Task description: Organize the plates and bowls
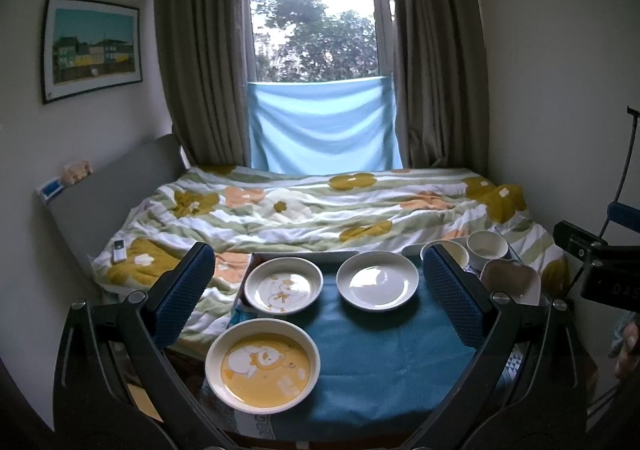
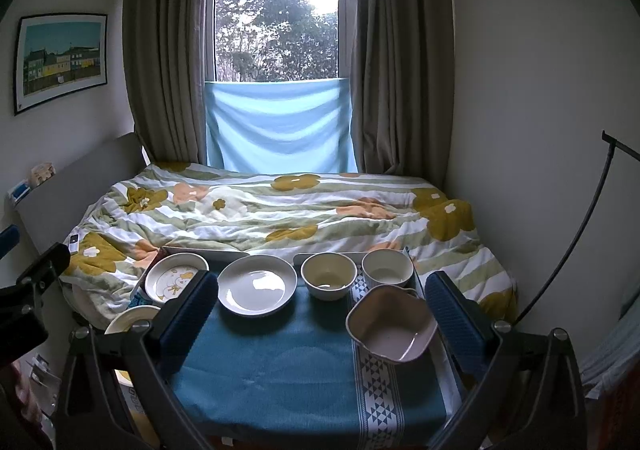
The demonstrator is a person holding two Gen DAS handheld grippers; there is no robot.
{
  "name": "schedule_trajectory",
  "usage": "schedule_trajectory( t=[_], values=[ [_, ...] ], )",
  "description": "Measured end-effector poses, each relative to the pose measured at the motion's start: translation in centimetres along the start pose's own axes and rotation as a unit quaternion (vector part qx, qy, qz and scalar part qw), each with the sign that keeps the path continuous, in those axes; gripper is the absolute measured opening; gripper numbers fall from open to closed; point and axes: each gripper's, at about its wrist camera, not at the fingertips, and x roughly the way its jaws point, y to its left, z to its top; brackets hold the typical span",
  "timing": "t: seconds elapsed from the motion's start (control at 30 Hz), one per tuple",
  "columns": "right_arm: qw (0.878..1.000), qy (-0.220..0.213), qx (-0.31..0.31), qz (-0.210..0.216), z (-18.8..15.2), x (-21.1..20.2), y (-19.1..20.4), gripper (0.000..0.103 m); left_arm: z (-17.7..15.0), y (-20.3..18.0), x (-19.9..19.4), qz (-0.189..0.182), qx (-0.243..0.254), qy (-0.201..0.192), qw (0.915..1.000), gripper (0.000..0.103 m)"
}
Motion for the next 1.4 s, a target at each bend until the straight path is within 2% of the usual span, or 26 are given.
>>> schedule_trajectory(
  t=[1.0, 1.4],
  values=[
    [1.0, -0.001, 0.0, 0.001, 0.12, -0.24, 0.35, 0.103, -0.35, 0.5, -0.15, 0.006, -0.007, 0.006, 0.9999, 0.103],
    [1.0, -0.001, 0.001, 0.001, 0.11, -0.27, 0.34, 0.103, -0.31, 0.36, -0.21, -0.002, -0.009, 0.003, 1.0, 0.103]
  ],
)
